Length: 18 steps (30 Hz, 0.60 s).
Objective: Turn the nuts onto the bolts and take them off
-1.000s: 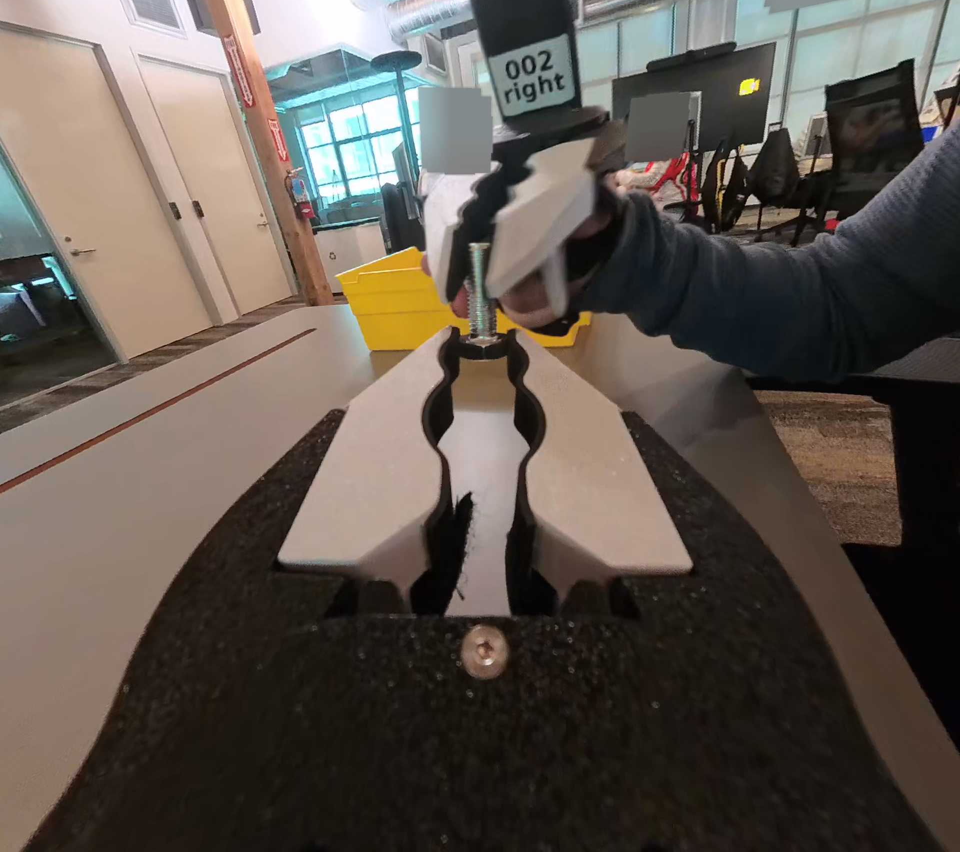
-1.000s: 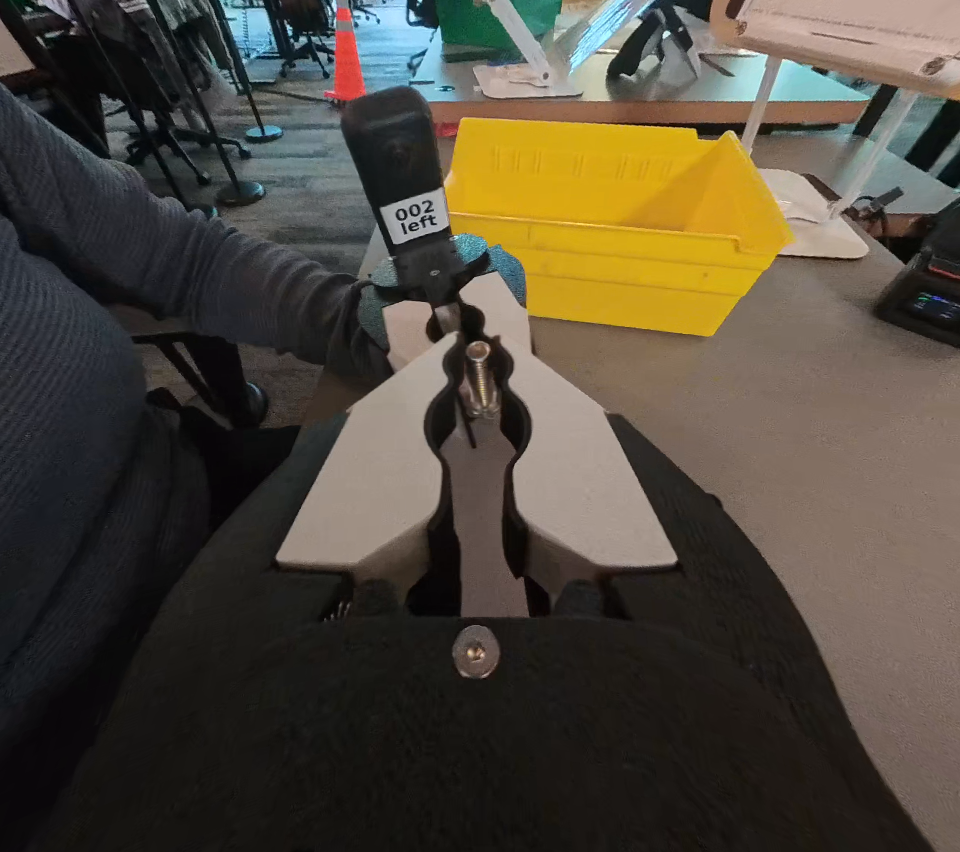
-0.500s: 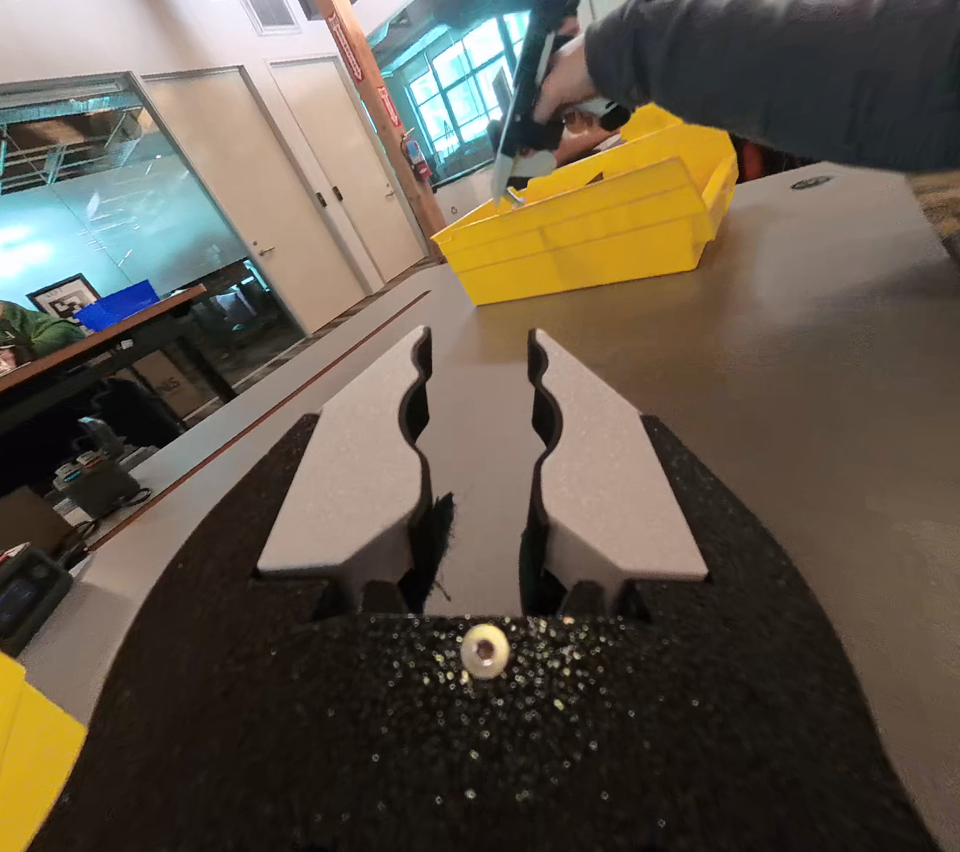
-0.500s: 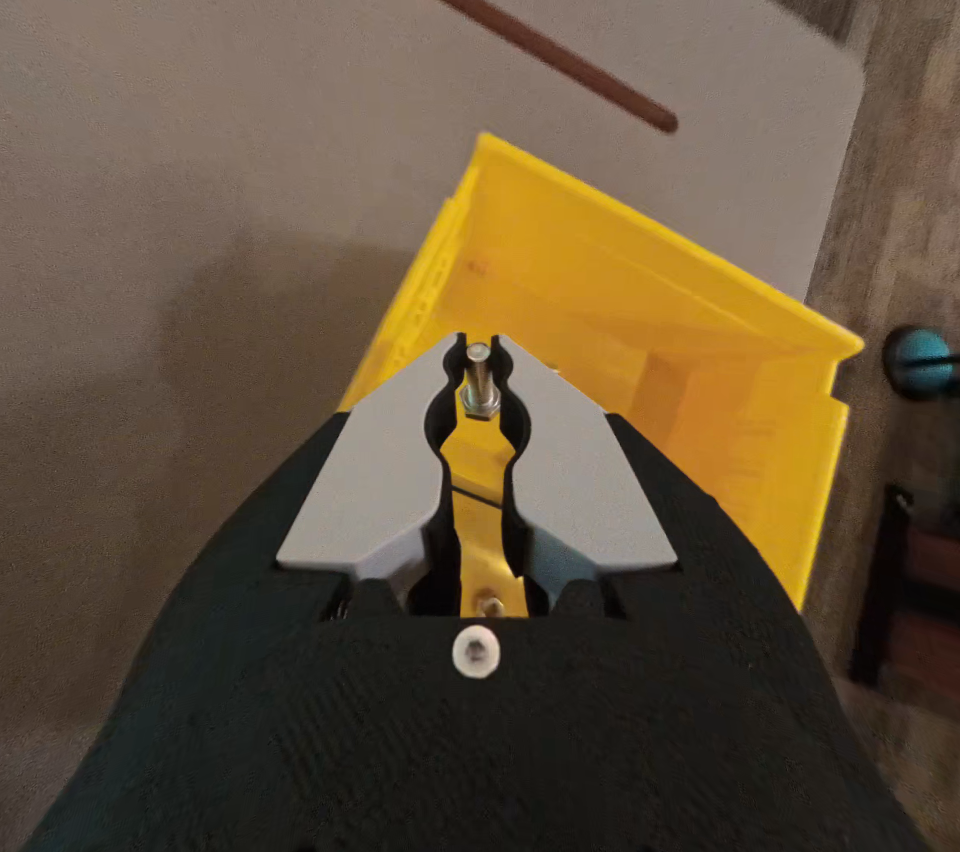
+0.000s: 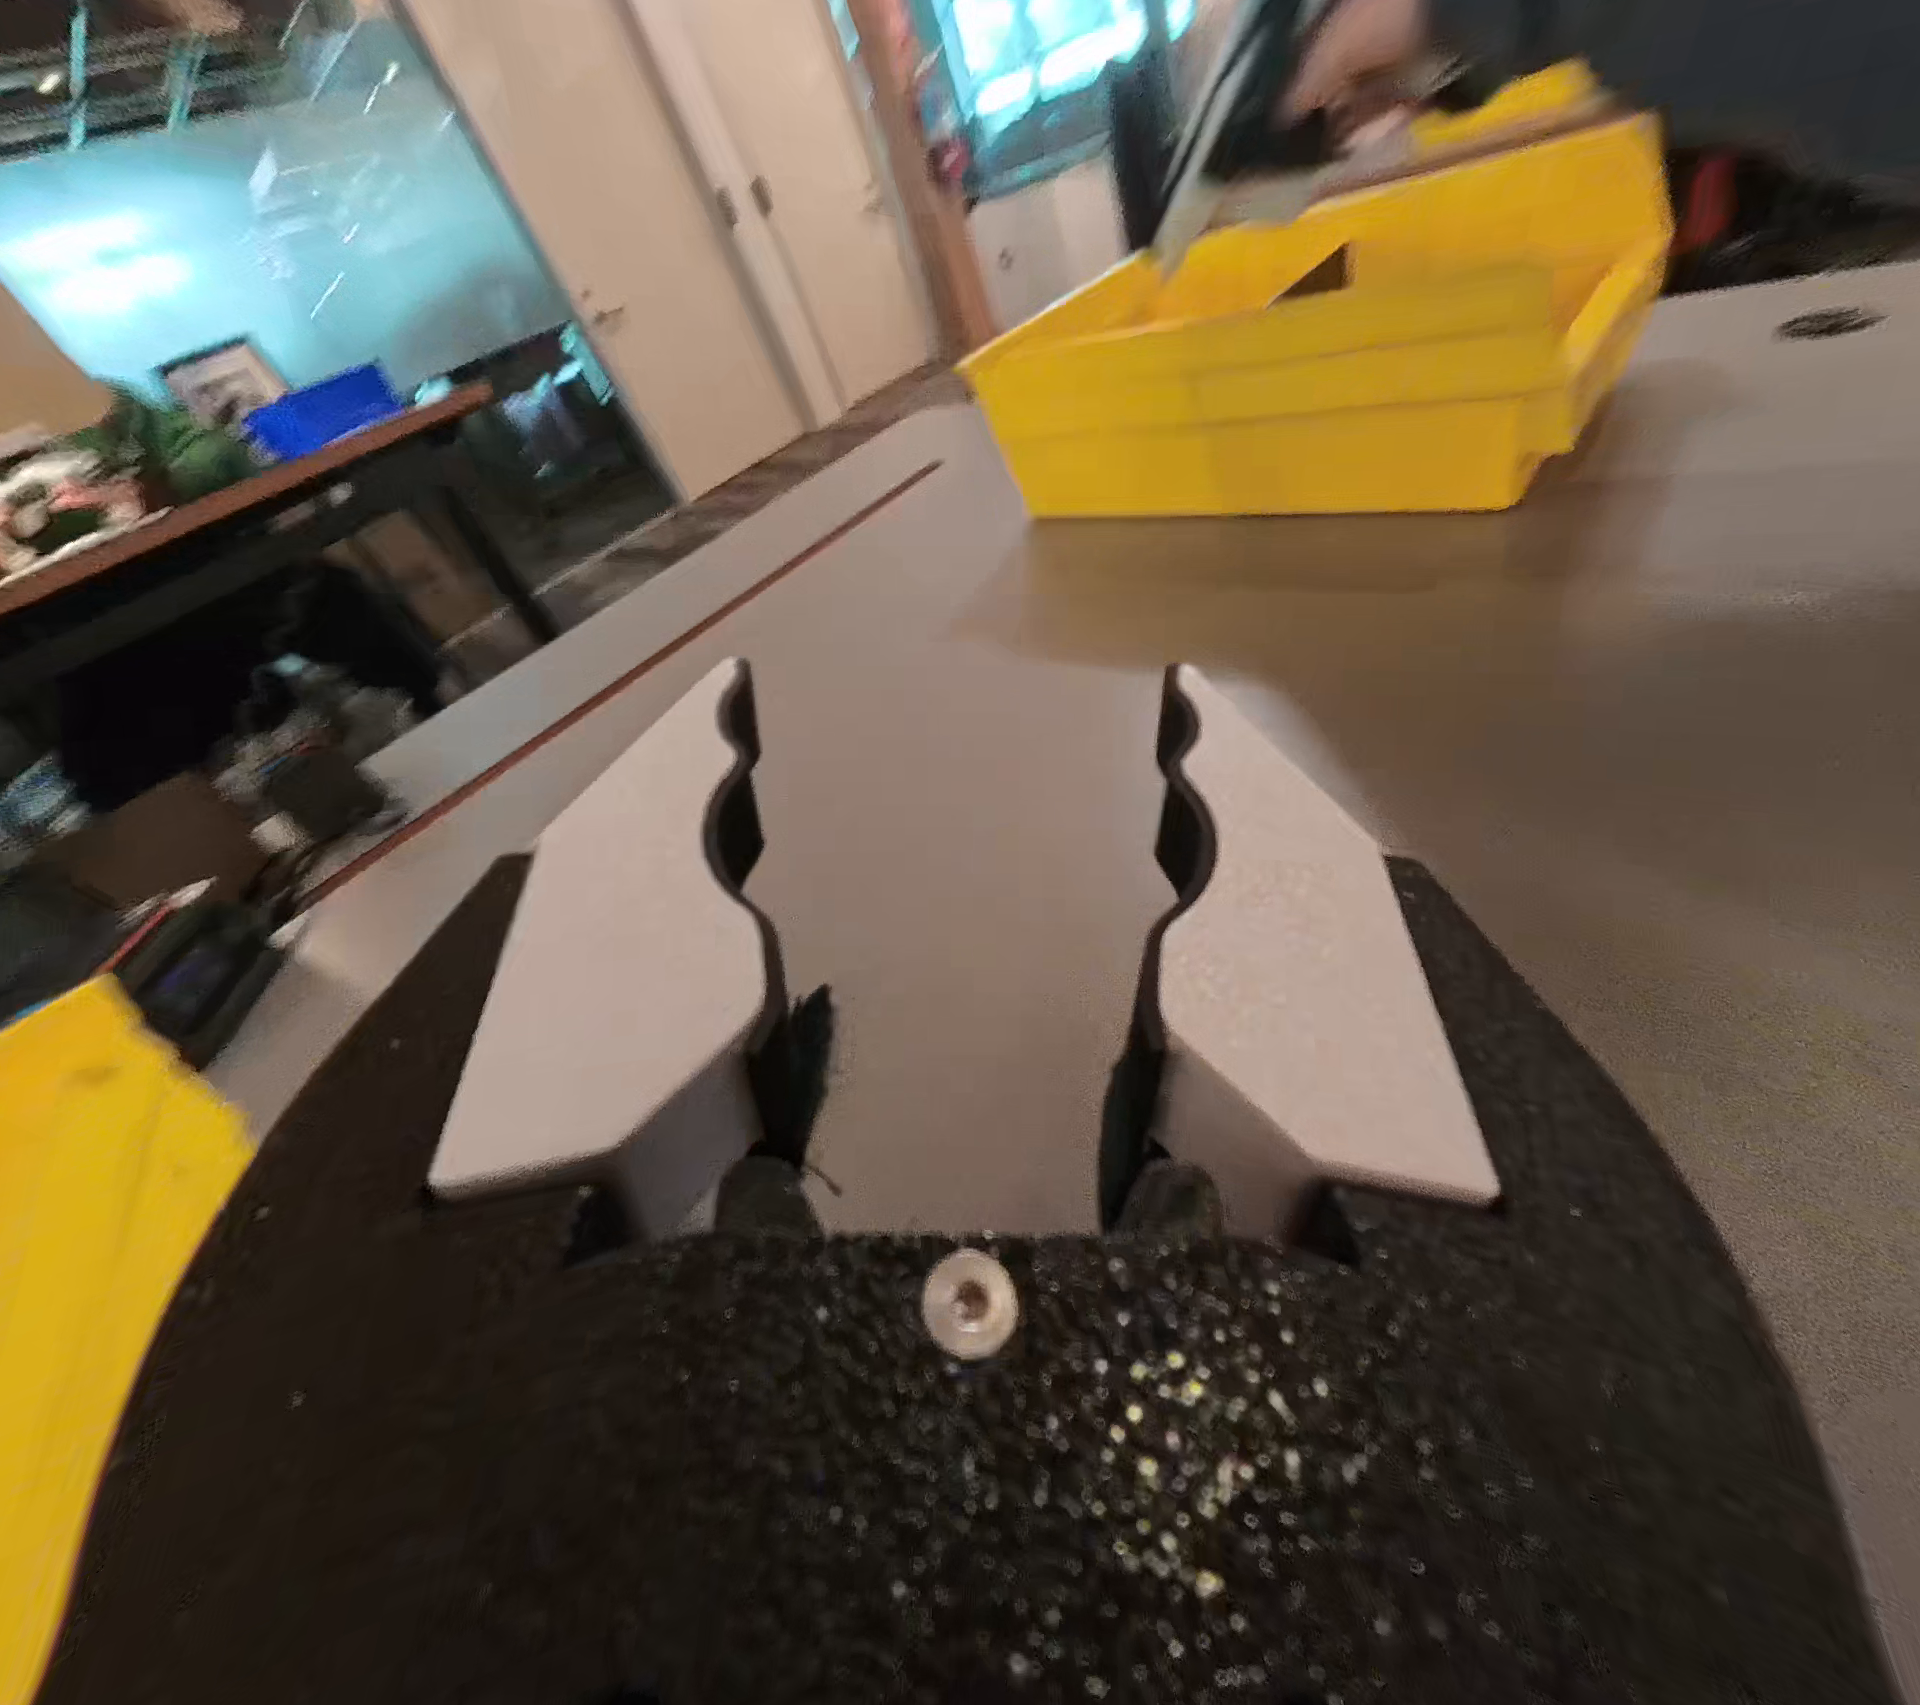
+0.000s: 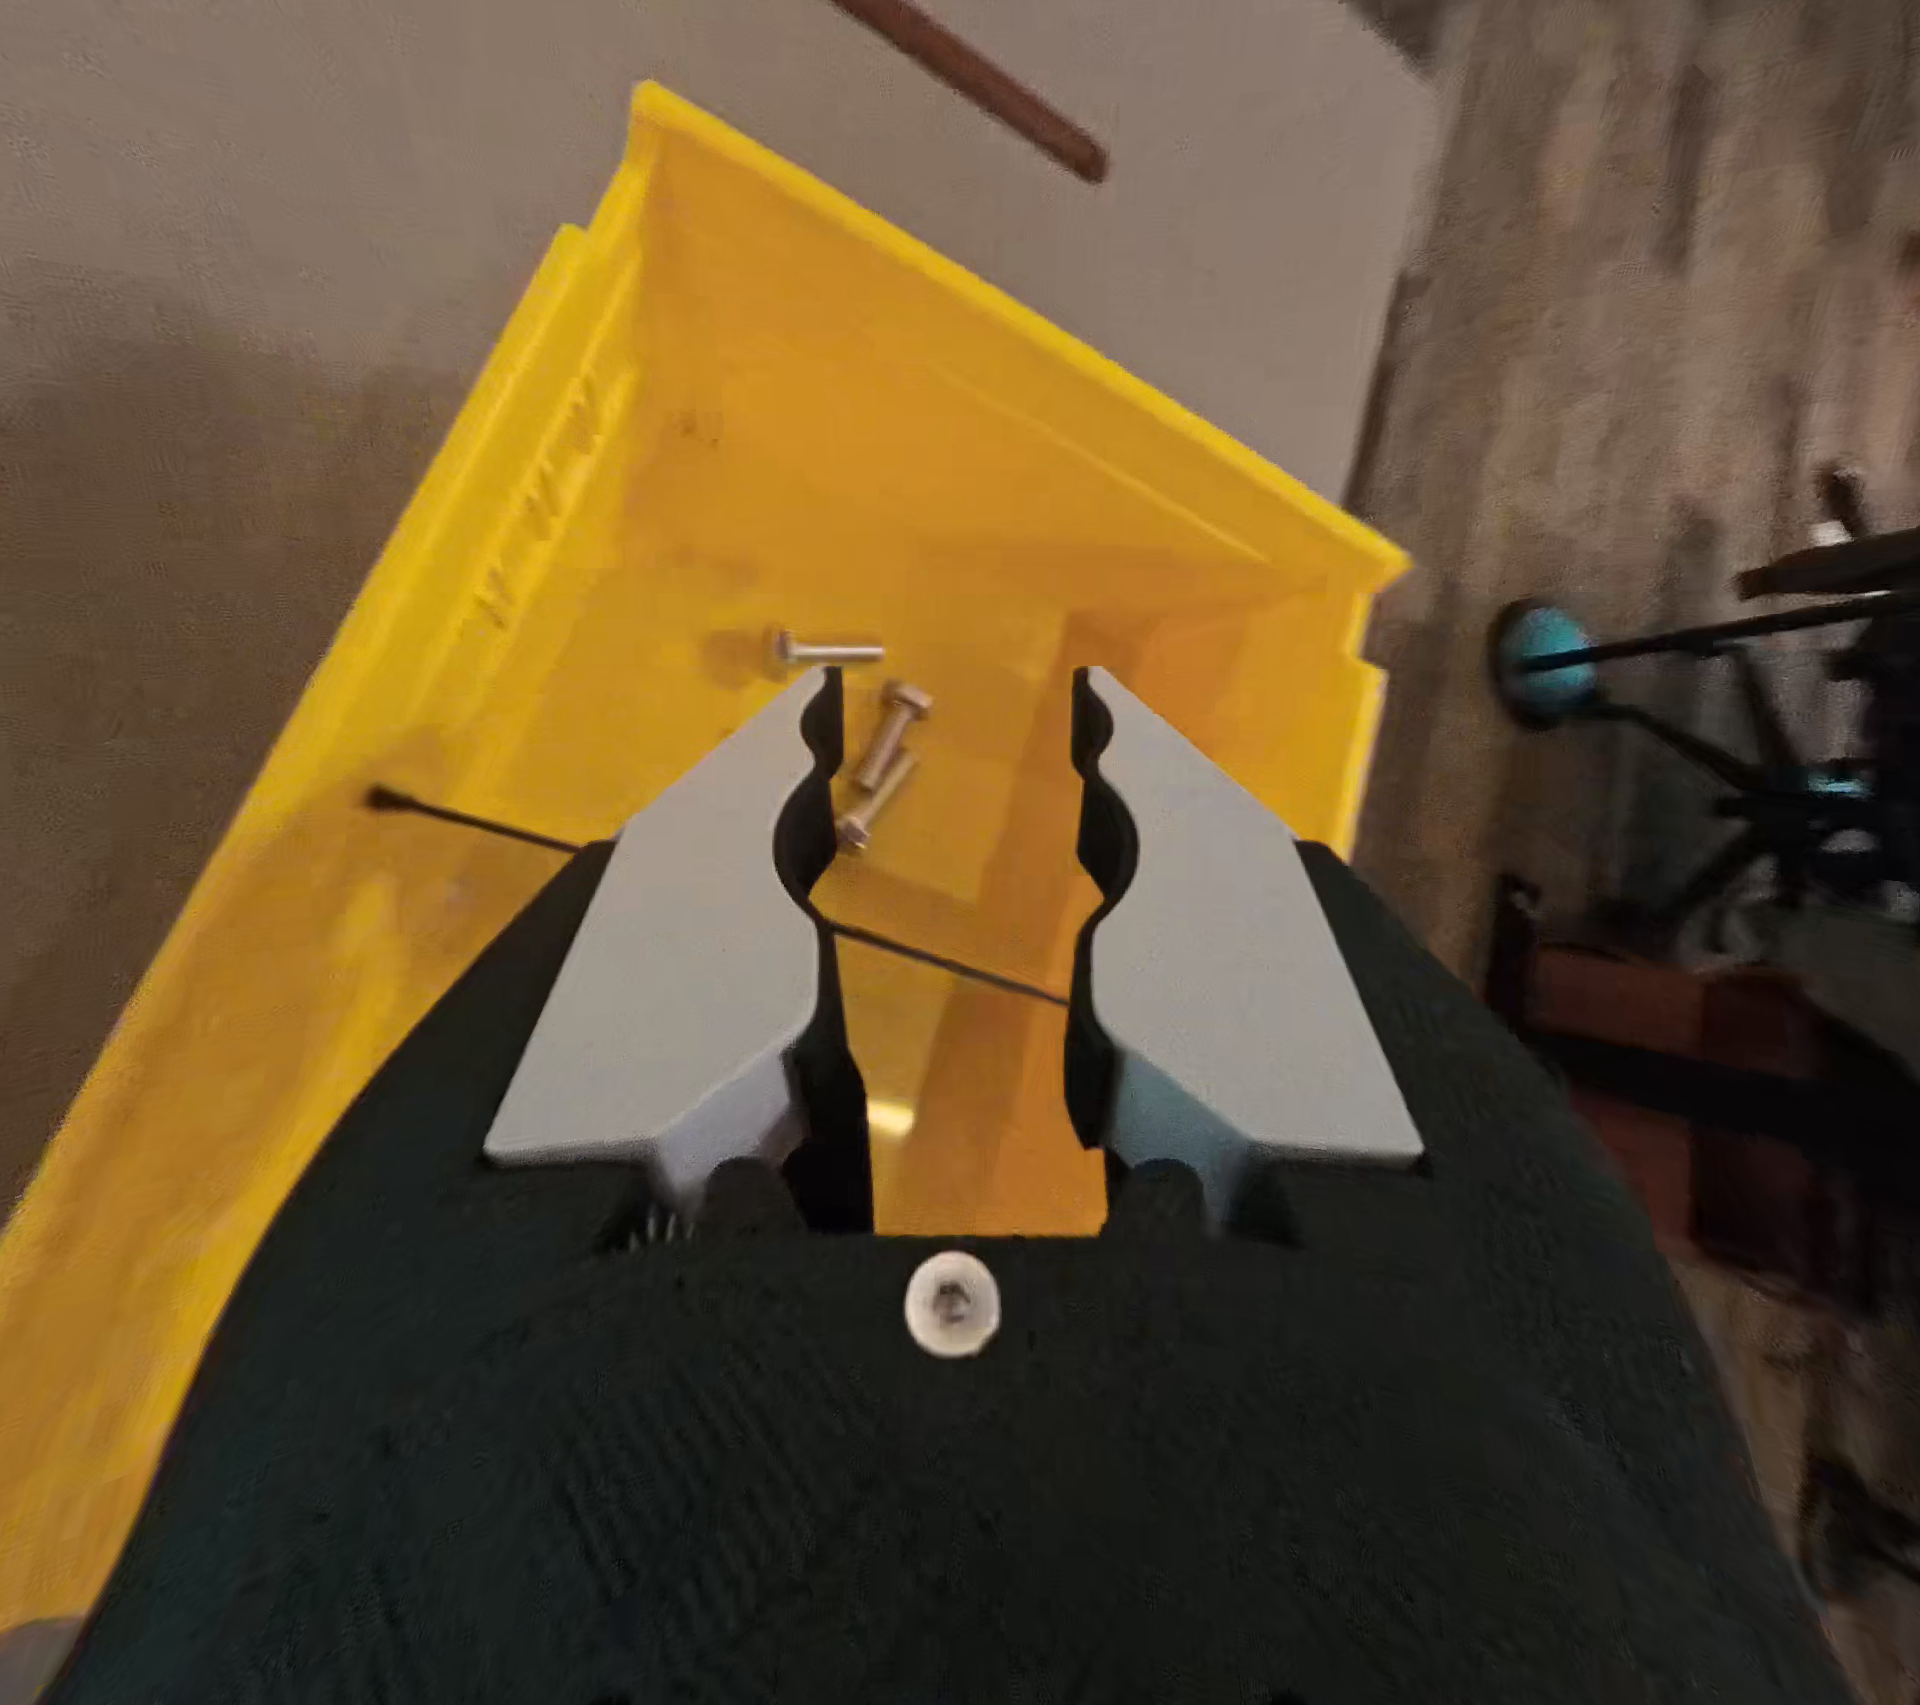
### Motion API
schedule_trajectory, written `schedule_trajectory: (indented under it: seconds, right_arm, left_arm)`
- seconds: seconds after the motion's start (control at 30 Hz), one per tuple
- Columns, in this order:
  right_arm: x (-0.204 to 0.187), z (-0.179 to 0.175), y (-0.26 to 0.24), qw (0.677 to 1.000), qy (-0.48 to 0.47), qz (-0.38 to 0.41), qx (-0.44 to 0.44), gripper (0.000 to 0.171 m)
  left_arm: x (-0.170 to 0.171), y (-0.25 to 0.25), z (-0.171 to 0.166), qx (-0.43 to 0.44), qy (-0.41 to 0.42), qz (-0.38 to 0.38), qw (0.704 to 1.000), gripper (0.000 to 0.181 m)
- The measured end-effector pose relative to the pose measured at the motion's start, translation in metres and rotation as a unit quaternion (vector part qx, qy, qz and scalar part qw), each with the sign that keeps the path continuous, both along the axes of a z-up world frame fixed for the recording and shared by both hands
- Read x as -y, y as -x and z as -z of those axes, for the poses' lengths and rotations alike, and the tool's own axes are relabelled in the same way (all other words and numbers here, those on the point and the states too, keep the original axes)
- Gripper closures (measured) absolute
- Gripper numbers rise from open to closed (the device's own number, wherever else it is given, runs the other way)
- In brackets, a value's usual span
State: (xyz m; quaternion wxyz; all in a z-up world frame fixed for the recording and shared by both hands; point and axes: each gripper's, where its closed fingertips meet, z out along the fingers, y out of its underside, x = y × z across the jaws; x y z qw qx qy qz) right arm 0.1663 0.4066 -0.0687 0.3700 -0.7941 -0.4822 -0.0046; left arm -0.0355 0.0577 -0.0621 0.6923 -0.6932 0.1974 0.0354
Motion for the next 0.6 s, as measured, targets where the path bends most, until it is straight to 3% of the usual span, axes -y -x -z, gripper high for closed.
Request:
schedule_trajectory:
  seconds: [0.07, 0.13, 0.23, 0.33, 0.5, 0.57, 0.6]
  right_arm:
    - [0.005, -0.027, -0.036, 0.997, -0.081, 0.021, -0.002, 0.118]
    - [0.012, -0.029, -0.077, 0.995, -0.085, 0.049, -0.01, 0.108]
    - [0.023, 0.001, -0.129, 0.996, -0.006, 0.085, -0.02, 0.09]
    - [0.043, 0.033, -0.149, 0.991, 0.099, 0.079, -0.04, 0.093]
    - [0.05, 0.059, -0.17, 0.986, 0.146, 0.081, 0.019, 0.131]
    - [0.044, 0.062, -0.174, 0.986, 0.138, 0.089, 0.04, 0.149]
    - [0.042, 0.063, -0.174, 0.986, 0.136, 0.085, 0.044, 0.15]
  left_arm:
    - [0.006, 0.017, -0.001, -0.025, 0.059, -0.071, 0.995, 0.092]
    - [0.025, 0.042, 0.004, -0.038, 0.138, -0.146, 0.979, 0.085]
    - [0.064, 0.082, 0.014, -0.028, 0.242, -0.234, 0.941, 0.078]
    - [0.104, 0.115, 0.039, -0.021, 0.358, -0.298, 0.885, 0.069]
    - [0.139, 0.151, 0.078, -0.024, 0.478, -0.338, 0.81, 0.099]
    - [0.146, 0.159, 0.087, -0.032, 0.504, -0.339, 0.794, 0.129]
    - [0.146, 0.157, 0.092, -0.027, 0.513, -0.328, 0.793, 0.137]
